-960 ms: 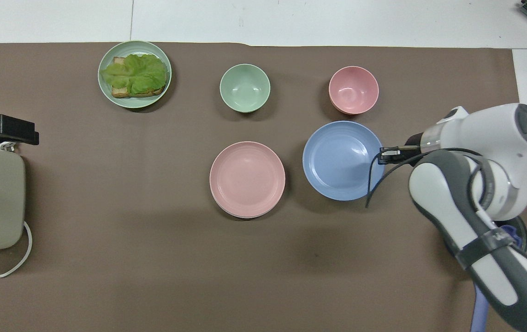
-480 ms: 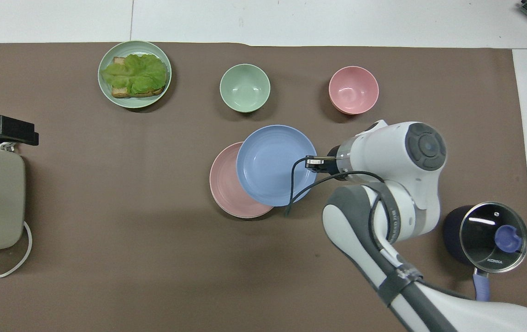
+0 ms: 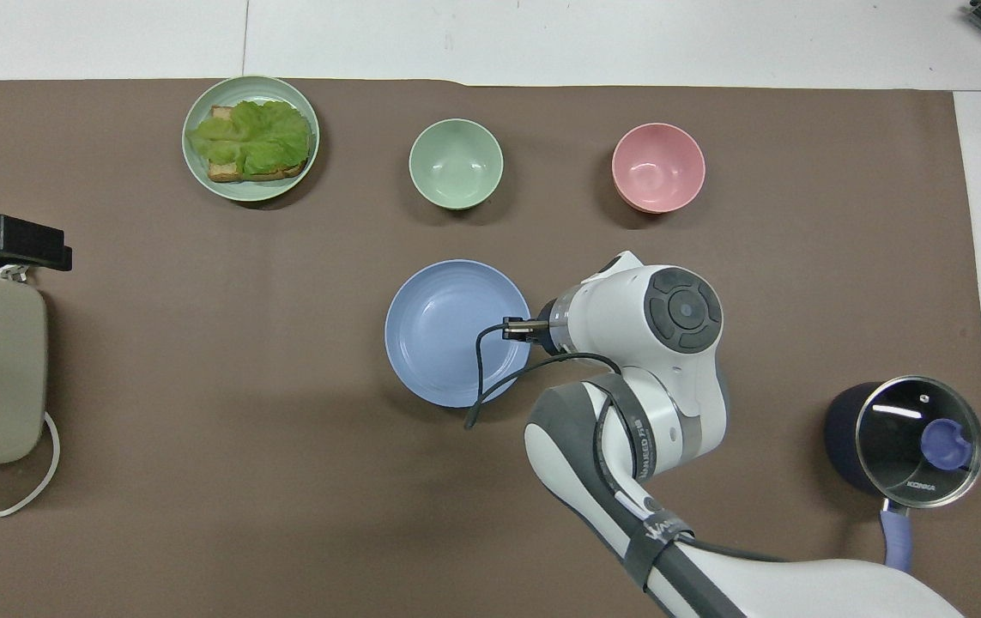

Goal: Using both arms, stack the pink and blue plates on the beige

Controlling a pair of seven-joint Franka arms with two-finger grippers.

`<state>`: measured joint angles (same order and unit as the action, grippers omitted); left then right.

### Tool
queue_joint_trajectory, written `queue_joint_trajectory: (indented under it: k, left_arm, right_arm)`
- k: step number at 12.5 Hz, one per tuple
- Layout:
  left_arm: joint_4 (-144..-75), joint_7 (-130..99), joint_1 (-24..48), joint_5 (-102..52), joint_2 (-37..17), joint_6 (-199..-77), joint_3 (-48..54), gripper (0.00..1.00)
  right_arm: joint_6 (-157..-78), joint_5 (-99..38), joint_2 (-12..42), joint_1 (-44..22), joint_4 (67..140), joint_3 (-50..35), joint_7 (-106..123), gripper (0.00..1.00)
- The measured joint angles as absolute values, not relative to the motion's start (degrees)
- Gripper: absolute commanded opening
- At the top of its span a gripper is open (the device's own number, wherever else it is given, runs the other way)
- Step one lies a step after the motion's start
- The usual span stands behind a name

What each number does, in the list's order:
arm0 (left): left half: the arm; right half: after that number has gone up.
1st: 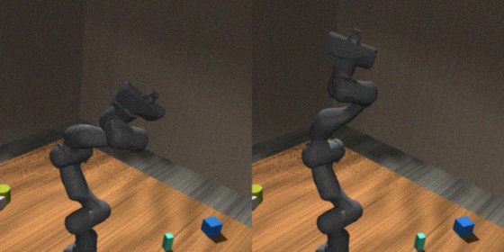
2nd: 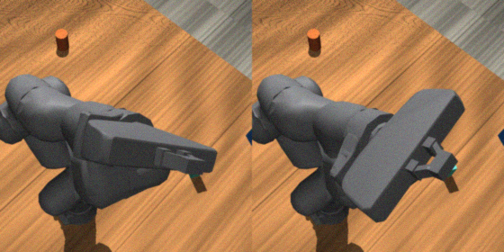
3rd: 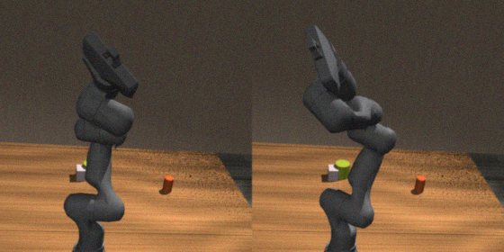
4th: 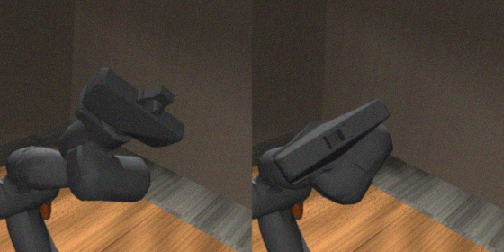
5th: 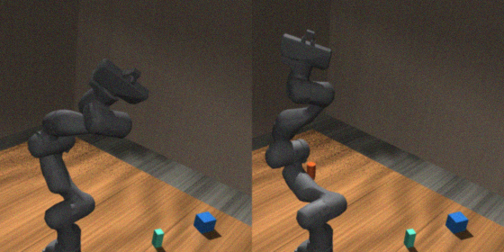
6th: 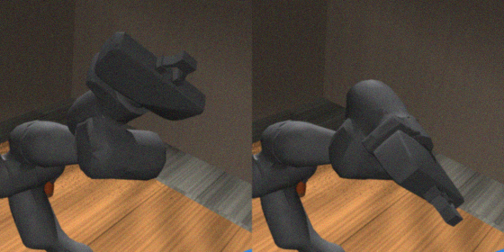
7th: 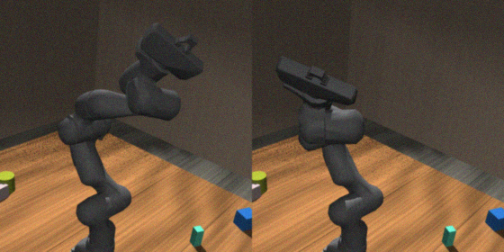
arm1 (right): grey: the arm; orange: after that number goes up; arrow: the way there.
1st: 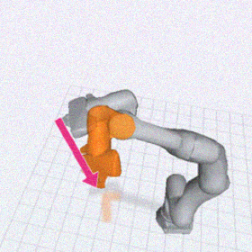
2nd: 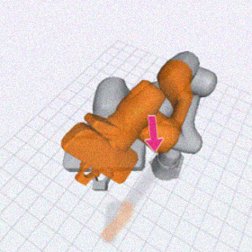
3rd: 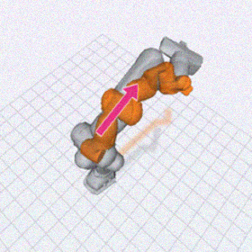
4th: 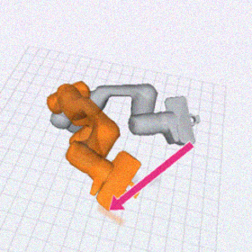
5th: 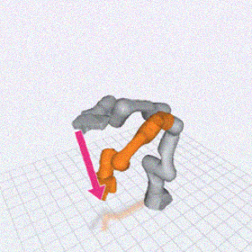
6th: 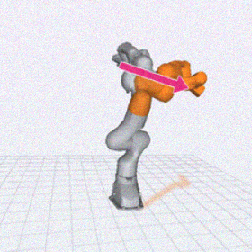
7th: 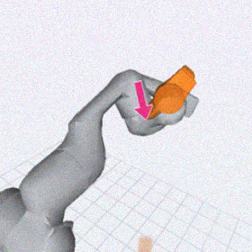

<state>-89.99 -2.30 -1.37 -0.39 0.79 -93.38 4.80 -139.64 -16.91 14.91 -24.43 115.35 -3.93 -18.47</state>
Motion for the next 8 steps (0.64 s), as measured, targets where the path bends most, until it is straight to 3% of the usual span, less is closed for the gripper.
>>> queue_joint_trajectory:
  k: [2, 3, 4, 5, 7, 8]
  left_arm:
    - [-89.99, -2.30, -1.37, -0.39, 0.79, -93.38, 4.77, 1.00]
    - [-89.99, -2.30, -1.37, -0.39, 0.79, -93.37, 4.77, 1.00]
    - [-89.99, -2.30, -1.38, -0.39, 0.79, -93.37, 4.77, 1.00]
    - [-89.99, -2.30, -1.38, -0.39, 0.79, -93.37, 4.77, 1.00]
    - [-89.99, -2.30, -1.38, -0.39, 0.79, -93.37, 4.77, 1.00]
    - [-89.99, -2.29, -1.38, -0.39, 0.79, -93.37, 4.77, 1.00]
  right_arm:
    - [-140.92, -16.84, 16.08, -24.44, 115.32, -3.88, -18.46, 0.05]
    - [-140.92, -16.84, 16.23, -24.44, 115.32, -3.86, -18.46, 0.28]
    - [-140.92, -16.83, 16.23, -24.44, 115.30, -3.85, -18.46, 0.60]
    - [-140.92, -16.83, 16.23, -24.44, 115.24, -3.85, -18.46, 0.80]
    - [-140.92, -16.77, 16.23, -24.44, 115.09, -3.83, -18.46, 0.86]
    - [-140.92, -16.62, 16.23, -24.44, 115.01, -3.82, -18.46, 0.99]
